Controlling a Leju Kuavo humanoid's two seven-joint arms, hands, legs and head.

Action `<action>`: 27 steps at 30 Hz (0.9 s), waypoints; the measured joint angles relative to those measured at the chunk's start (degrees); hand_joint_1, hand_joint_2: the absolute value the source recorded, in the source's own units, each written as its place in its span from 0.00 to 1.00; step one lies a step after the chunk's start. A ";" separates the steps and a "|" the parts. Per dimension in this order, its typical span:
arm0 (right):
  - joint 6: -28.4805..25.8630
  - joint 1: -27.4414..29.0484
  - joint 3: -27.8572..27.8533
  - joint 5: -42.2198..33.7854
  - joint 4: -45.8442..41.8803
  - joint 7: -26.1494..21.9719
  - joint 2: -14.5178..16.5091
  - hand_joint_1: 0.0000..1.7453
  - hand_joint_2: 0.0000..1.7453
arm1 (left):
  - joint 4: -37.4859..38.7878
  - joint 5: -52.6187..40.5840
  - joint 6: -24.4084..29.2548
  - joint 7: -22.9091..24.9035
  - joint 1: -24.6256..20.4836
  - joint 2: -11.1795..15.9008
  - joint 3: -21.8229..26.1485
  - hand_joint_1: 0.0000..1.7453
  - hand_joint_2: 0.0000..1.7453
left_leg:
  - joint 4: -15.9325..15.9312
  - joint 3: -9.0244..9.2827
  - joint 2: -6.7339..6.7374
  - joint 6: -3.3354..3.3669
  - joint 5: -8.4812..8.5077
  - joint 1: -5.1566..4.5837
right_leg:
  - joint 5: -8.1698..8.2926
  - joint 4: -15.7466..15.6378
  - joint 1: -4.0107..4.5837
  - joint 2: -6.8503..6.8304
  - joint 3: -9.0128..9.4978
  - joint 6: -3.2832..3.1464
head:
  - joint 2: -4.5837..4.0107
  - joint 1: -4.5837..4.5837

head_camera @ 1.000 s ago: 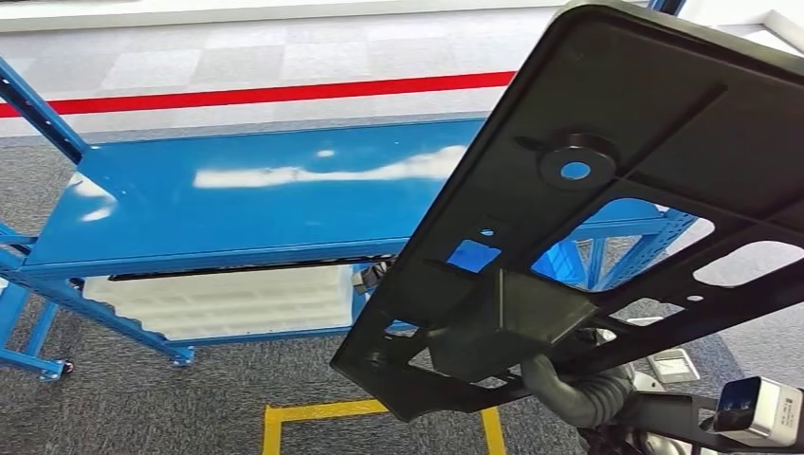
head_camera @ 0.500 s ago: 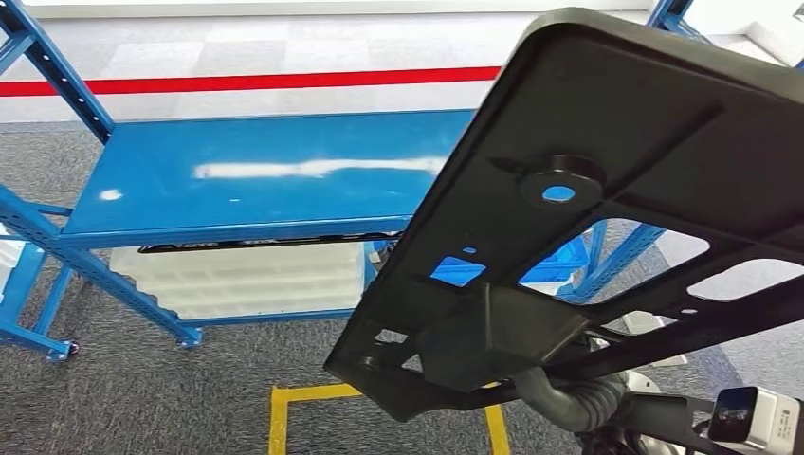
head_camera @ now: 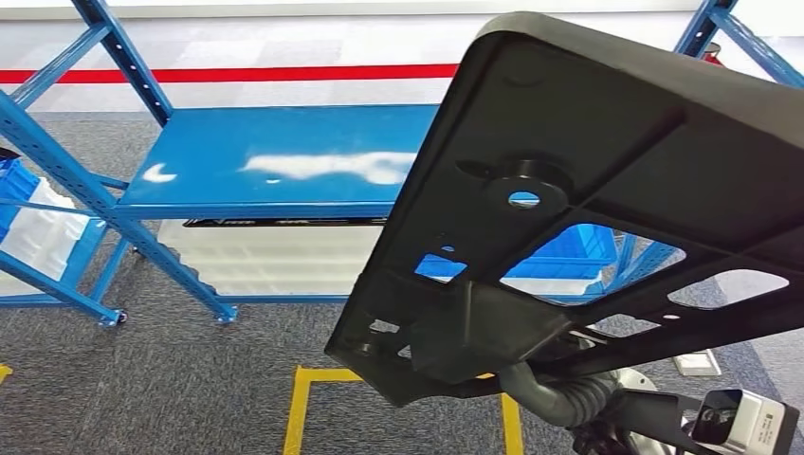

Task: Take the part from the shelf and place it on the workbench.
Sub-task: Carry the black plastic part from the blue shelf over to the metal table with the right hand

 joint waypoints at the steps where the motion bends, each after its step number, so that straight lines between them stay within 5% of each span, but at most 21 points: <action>1: -0.06 0.06 0.17 0.26 -0.13 -0.19 0.06 1.00 1.00 | 0.00 0.12 -0.04 -0.10 0.06 0.04 0.05 0.00 1.00 | -3.23 2.20 0.49 -0.02 1.67 0.11 | -0.02 0.11 -0.02 -0.56 -0.05 0.10 | 0.00 0.00; 4: -0.26 0.11 0.47 0.72 -0.63 -0.68 0.16 1.00 1.00 | 0.00 0.25 -0.07 -0.29 0.02 0.21 0.22 0.00 1.00 | -12.89 7.76 3.07 0.65 4.42 -0.23 | -0.10 0.42 0.17 -1.99 -0.16 0.85 | 0.01 0.04; 7: -0.53 0.12 0.67 1.05 -0.97 -1.09 0.26 1.00 1.00 | 0.00 0.25 -0.11 -0.39 0.13 0.38 0.59 0.00 1.00 | -14.26 7.87 2.85 1.80 4.31 -0.55 | -0.05 0.57 0.29 -3.11 -0.30 1.82 | 0.01 0.07; 9: -0.59 0.11 0.79 1.17 -1.20 -1.25 0.29 1.00 1.00 | 0.00 0.25 -0.20 -0.53 0.21 0.48 0.82 0.00 1.00 | -14.81 7.72 2.16 2.74 4.48 -0.31 | -1.67 2.25 0.20 -1.57 -1.04 2.25 | 0.01 0.10; 12: -0.63 0.28 0.95 1.26 -1.28 -1.50 0.29 1.00 1.00 | 0.00 0.25 -0.37 -1.12 0.08 0.58 1.01 0.00 1.00 | -14.95 7.21 1.02 3.74 4.94 -0.37 | -7.21 12.50 0.14 2.09 -5.57 2.34 | 0.01 0.16; 14: -0.63 0.35 1.02 1.31 -1.26 -1.56 0.29 1.00 1.00 | 0.00 0.25 -0.46 -1.41 0.12 0.60 1.14 0.00 1.00 | -14.79 6.96 0.02 3.95 5.08 -0.62 | -8.16 17.37 0.19 2.60 -7.79 2.27 | 0.01 0.15; 16: -0.62 0.31 1.07 1.32 -1.26 -1.61 0.29 1.00 1.00 | 0.00 0.25 -0.47 -1.53 0.16 0.61 1.22 0.00 1.00 | -14.46 6.91 -1.19 3.96 5.08 -0.78 | -4.68 13.42 0.24 3.10 -5.94 1.95 | 0.00 0.15; 18: -0.58 0.28 1.10 1.35 -1.26 -1.65 0.30 1.00 1.00 | 0.00 0.25 -0.47 -1.61 0.00 0.62 1.25 0.00 1.00 | -13.96 6.63 -2.45 3.82 5.04 -0.88 | -0.82 5.85 0.22 5.41 -2.64 1.41 | -0.01 0.14; 20: -0.52 0.22 1.17 1.39 -1.28 -1.70 0.32 1.00 1.00 | 0.00 0.25 -0.46 -1.69 -0.15 0.67 1.26 0.00 1.00 | -13.58 5.86 -3.53 3.34 5.21 -0.85 | 0.05 2.15 0.24 7.13 -1.32 1.17 | 0.00 0.12; 22: -0.48 0.12 1.26 1.42 -1.30 -1.73 0.40 1.00 1.00 | 0.00 0.25 -0.47 -1.77 -0.01 0.80 1.27 0.00 1.00 | -13.49 5.19 -4.52 2.64 5.51 -0.71 | -0.06 1.59 0.20 6.43 -1.34 1.00 | 0.01 0.09; 24: -0.43 0.03 1.34 1.43 -1.32 -1.74 0.56 1.00 1.00 | 0.00 0.25 -0.51 -1.80 0.19 0.96 1.27 0.00 1.00 | -12.28 4.47 -3.58 1.95 4.54 -0.69 | 0.21 1.34 -0.06 5.06 -1.36 0.51 | 0.01 0.06; 27: -0.39 0.02 1.38 1.43 -1.37 -1.76 0.75 1.00 1.00 | 0.00 0.25 -0.52 -1.84 -0.05 1.11 1.27 0.00 1.00 | -3.10 0.31 -0.67 0.77 -0.60 -0.33 | 0.31 1.24 -0.21 2.57 -1.43 0.18 | -0.01 0.04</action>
